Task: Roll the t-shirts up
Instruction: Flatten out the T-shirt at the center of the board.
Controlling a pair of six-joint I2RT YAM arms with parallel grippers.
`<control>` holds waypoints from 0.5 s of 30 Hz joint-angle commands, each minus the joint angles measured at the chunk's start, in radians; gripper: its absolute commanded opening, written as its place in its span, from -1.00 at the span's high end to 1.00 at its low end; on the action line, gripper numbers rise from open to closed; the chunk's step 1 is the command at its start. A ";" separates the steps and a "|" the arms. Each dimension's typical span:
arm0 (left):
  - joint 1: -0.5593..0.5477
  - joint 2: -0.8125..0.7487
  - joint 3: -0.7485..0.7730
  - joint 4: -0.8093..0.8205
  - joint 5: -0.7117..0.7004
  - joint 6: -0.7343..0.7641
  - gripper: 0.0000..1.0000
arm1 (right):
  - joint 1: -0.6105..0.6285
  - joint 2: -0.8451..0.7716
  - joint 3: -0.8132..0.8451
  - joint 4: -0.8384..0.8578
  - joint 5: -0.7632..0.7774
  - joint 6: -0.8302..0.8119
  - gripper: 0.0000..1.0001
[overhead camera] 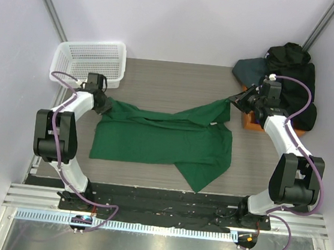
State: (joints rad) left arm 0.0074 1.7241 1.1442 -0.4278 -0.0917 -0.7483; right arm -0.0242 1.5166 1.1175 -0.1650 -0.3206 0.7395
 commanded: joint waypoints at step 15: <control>0.002 -0.349 0.143 -0.150 -0.039 0.033 1.00 | -0.002 -0.127 0.229 -0.103 -0.038 -0.038 0.98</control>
State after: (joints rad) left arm 0.0074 1.4990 1.1854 -0.5041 -0.1448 -0.7437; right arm -0.0242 1.5085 1.2037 -0.2405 -0.3367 0.7311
